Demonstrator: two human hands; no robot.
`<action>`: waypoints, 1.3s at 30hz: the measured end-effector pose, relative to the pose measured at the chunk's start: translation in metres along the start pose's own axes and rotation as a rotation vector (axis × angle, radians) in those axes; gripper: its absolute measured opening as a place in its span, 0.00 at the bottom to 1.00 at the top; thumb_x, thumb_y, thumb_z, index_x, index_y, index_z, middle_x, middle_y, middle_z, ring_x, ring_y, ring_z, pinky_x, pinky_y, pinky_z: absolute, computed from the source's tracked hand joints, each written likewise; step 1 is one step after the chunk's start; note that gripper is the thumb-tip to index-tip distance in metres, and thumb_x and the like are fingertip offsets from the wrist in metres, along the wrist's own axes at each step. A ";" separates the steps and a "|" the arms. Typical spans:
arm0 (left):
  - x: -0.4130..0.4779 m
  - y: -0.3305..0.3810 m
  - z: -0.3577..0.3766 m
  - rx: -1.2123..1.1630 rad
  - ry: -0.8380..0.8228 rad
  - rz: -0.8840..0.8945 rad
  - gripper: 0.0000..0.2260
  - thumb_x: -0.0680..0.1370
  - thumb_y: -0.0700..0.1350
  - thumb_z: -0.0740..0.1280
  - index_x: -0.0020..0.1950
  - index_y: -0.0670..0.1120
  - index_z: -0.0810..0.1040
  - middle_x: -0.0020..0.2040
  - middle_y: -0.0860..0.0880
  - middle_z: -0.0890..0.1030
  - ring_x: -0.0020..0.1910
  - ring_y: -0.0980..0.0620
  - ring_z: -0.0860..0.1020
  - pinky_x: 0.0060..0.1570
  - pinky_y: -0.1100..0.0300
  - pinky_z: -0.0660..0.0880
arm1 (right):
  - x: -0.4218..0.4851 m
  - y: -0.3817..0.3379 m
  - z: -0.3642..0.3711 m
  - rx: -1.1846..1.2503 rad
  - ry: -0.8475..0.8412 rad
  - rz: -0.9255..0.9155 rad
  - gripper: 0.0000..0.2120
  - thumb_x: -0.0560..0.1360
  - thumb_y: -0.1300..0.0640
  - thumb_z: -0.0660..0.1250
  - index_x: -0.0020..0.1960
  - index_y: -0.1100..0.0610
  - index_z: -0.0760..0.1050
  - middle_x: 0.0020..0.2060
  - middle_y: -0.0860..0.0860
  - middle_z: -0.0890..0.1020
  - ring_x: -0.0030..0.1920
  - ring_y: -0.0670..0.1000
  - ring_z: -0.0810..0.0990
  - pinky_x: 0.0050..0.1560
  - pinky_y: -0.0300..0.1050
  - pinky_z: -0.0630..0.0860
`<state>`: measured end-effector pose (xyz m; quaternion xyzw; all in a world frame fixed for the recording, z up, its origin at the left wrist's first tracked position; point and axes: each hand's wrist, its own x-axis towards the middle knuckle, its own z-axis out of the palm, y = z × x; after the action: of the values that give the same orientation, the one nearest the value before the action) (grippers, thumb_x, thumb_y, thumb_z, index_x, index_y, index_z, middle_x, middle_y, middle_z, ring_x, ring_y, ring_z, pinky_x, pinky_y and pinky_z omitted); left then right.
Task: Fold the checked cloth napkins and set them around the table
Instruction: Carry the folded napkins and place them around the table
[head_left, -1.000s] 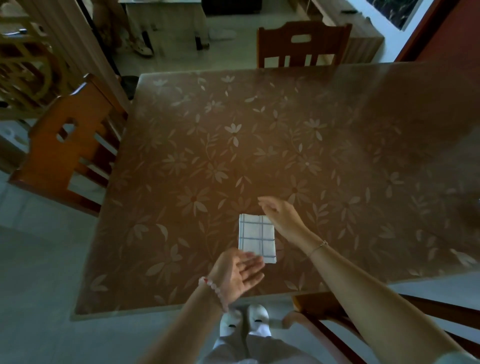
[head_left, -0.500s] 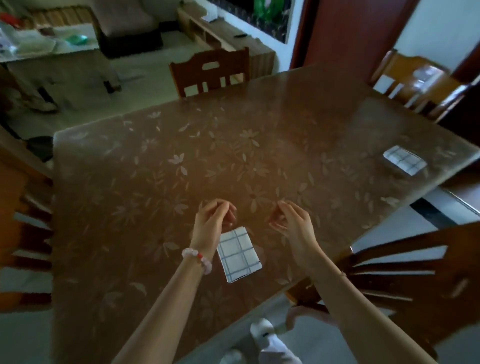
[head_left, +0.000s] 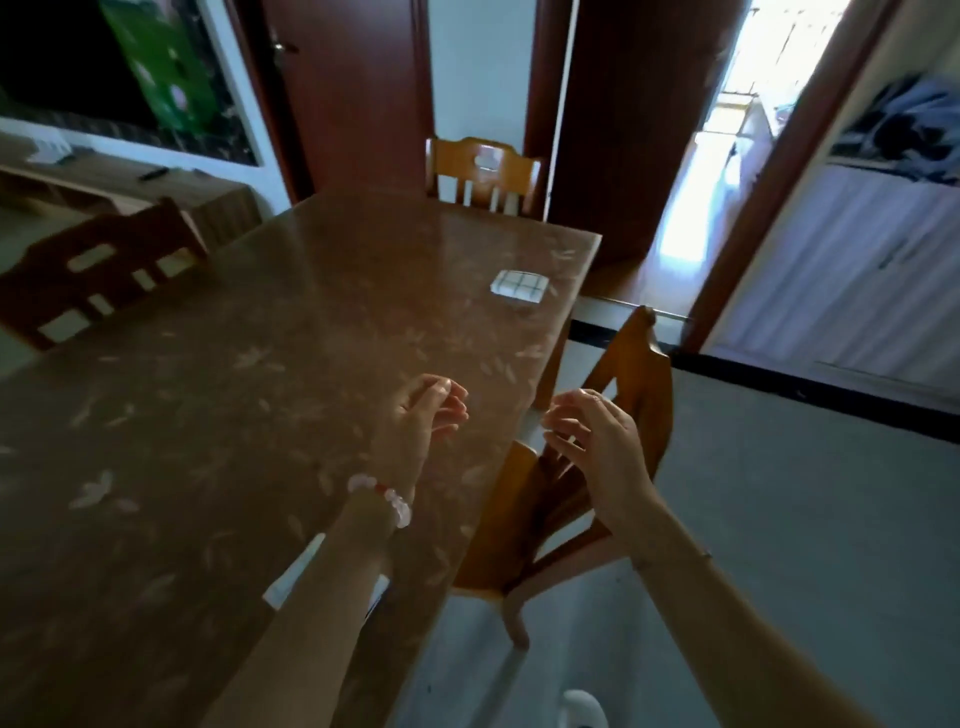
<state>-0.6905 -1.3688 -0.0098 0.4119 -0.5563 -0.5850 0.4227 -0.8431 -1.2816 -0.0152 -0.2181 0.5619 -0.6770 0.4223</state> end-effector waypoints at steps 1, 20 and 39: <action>0.005 0.002 0.017 -0.016 -0.045 -0.001 0.10 0.79 0.38 0.59 0.40 0.43 0.77 0.30 0.54 0.79 0.31 0.58 0.79 0.36 0.65 0.75 | 0.001 -0.006 -0.013 0.013 0.047 -0.017 0.10 0.79 0.59 0.59 0.42 0.59 0.77 0.36 0.53 0.81 0.39 0.49 0.80 0.44 0.42 0.77; 0.087 -0.005 0.336 -0.104 -0.230 -0.130 0.09 0.81 0.41 0.57 0.44 0.43 0.75 0.36 0.49 0.79 0.37 0.52 0.79 0.42 0.59 0.77 | 0.137 -0.106 -0.276 -0.008 0.145 -0.072 0.11 0.80 0.59 0.56 0.48 0.60 0.76 0.40 0.54 0.80 0.42 0.49 0.80 0.43 0.39 0.77; 0.268 -0.038 0.391 -0.085 0.093 -0.165 0.11 0.81 0.42 0.55 0.46 0.42 0.76 0.41 0.45 0.79 0.43 0.48 0.79 0.46 0.56 0.77 | 0.372 -0.123 -0.276 -0.160 -0.101 0.100 0.09 0.79 0.60 0.59 0.47 0.60 0.77 0.40 0.55 0.81 0.42 0.51 0.80 0.43 0.40 0.76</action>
<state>-1.1451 -1.5047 -0.0346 0.4646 -0.4748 -0.6213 0.4155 -1.3003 -1.4249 -0.0413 -0.2566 0.6024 -0.5962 0.4646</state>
